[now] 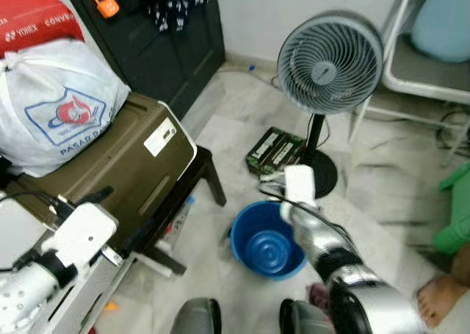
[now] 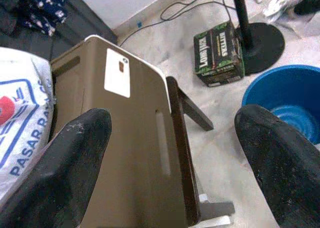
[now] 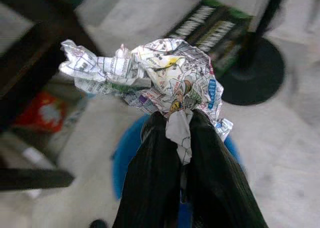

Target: Clean up the room

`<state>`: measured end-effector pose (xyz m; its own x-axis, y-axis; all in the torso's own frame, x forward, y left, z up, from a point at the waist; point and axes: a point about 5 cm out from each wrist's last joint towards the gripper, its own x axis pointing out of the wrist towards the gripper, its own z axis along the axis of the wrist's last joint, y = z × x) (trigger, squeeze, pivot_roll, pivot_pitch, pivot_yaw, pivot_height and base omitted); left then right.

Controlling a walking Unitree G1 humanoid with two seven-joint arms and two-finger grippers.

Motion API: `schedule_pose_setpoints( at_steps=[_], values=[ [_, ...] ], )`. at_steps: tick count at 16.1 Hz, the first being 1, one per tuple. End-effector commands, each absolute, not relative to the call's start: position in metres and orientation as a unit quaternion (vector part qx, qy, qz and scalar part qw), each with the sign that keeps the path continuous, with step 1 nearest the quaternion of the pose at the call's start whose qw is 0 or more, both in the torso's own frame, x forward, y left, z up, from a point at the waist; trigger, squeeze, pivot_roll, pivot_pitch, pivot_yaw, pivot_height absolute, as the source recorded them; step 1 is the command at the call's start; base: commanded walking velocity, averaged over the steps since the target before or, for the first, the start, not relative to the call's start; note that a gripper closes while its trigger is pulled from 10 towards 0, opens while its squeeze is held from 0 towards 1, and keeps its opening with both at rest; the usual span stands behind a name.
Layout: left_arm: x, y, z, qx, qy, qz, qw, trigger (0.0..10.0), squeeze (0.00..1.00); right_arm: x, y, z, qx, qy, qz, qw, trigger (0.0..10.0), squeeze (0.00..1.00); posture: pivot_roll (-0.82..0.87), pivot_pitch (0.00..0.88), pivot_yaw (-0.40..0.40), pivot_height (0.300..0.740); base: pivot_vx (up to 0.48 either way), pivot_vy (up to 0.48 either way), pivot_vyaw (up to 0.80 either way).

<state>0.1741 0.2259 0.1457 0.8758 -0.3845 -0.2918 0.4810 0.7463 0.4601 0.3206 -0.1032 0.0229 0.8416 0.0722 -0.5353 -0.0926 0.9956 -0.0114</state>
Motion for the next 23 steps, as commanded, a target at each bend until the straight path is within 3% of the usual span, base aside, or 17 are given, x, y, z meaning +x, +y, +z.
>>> schedule_pose_setpoints(
  at_steps=[1,7,18,19,20,23],
  values=[
    [0.173,0.23,0.15,0.276,0.094,-0.23,0.928,10.0,0.0,0.315,-0.094,0.017,-0.023,0.294,0.063,0.954,10.0,0.0,0.3,0.186,0.164,0.74,0.0,0.0,0.0],
    [0.172,0.227,0.154,0.276,0.102,-0.242,0.925,10.0,0.0,0.308,-0.087,0.006,-0.018,0.327,0.038,0.944,10.0,0.0,0.32,0.186,0.173,0.74,0.0,0.0,0.0],
    [0.165,0.224,0.151,0.268,0.117,-0.24,0.926,10.0,0.0,0.32,-0.091,0.02,0.01,0.282,0.005,0.959,10.0,0.0,0.33,0.181,0.175,0.74,0.0,0.0,0.0],
    [0.166,0.224,0.152,0.269,0.116,-0.24,0.925,10.0,0.0,0.32,-0.091,0.02,0.012,0.282,0.004,0.959,10.0,0.29,0.34,0.181,0.175,0.74,0.0,0.0,0.0],
    [0.166,0.224,0.152,0.27,0.116,-0.24,0.925,10.0,0.0,0.319,-0.09,0.019,0.018,0.284,0.004,0.959,10.0,0.98,0.33,0.179,0.175,0.74,0.0,0.0,0.0],
    [0.165,0.22,0.151,0.267,0.115,-0.247,0.924,10.0,0.0,0.319,-0.09,0.018,0.021,0.286,0.005,0.958,10.0,1.0,0.33,0.172,0.172,0.74,0.0,0.0,0.0]
  ],
)
